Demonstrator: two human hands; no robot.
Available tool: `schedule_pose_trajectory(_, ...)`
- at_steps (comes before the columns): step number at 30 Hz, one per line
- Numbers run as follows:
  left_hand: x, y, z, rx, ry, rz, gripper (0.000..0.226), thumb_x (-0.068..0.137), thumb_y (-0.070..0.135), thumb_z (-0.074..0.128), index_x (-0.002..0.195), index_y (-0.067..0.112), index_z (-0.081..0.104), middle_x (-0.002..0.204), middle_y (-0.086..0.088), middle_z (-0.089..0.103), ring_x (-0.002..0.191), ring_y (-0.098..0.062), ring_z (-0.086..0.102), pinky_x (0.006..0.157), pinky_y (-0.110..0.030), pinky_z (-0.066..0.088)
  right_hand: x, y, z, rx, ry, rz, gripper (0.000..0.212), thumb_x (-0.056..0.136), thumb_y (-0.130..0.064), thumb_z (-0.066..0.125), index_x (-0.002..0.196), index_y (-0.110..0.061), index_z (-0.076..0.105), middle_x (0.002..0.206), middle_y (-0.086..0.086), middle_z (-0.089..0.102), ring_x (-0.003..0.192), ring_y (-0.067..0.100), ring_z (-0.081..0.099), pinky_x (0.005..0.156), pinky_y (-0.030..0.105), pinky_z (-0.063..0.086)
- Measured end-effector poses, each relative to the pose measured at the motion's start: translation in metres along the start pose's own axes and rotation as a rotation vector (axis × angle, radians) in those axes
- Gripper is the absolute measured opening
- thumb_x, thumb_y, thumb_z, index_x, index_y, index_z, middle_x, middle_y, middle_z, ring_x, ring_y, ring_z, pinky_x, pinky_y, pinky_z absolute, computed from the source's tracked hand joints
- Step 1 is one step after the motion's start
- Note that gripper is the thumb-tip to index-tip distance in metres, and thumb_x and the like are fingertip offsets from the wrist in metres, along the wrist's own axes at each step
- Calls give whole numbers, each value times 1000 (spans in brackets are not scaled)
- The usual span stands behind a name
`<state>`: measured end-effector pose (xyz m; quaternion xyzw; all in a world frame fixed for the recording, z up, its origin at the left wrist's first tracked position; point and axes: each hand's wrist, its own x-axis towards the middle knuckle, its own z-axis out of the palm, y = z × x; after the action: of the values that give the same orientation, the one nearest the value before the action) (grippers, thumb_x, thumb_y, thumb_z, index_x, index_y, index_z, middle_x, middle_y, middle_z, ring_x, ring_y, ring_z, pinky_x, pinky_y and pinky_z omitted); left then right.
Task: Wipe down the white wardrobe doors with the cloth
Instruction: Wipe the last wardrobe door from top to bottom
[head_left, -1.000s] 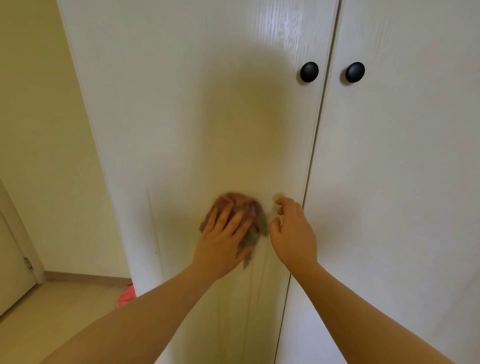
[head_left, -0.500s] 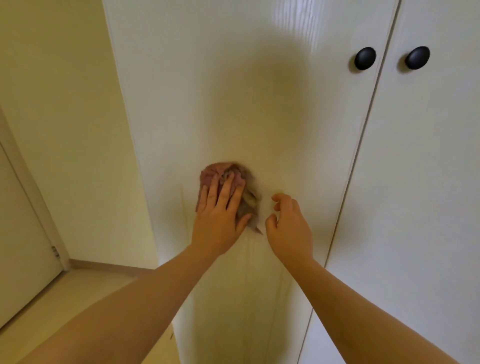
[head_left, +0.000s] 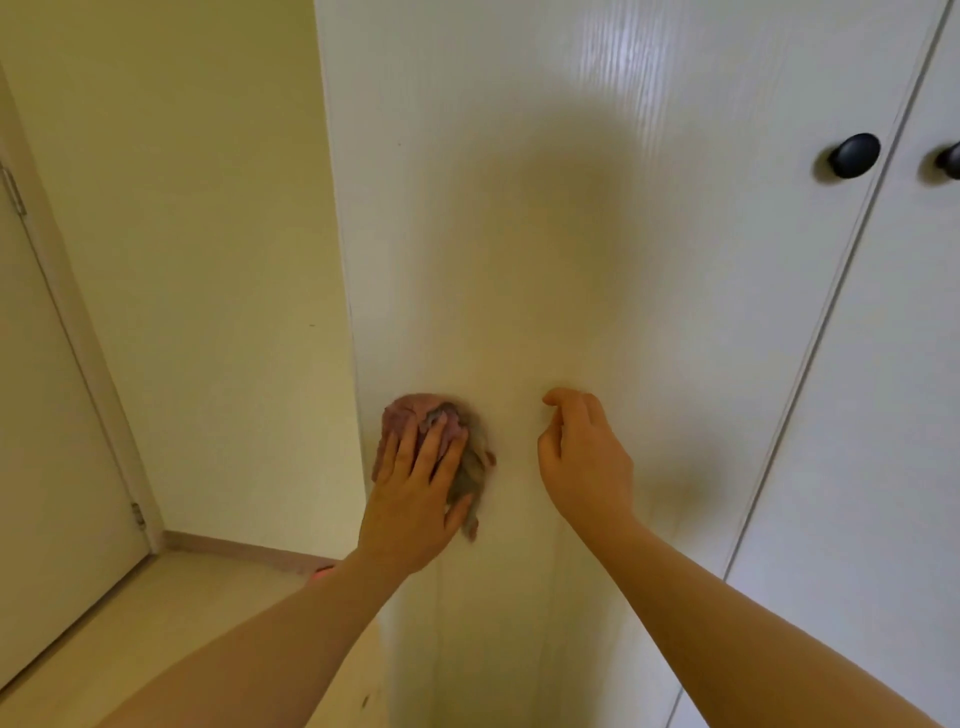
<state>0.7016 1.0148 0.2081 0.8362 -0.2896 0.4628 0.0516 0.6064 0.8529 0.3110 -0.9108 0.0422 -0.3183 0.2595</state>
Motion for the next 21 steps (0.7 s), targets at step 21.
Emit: schedule_pose_trajectory(21,7,2,-9,-65,-14,-89,67,92,51,34,144,10,26,149,-13,25,138,-36,20,114,-46,14,-17,-17,31,52,1,74,31,92,-10,42,121,-17,51,124,-5,51,90,15,56,71,26,42)
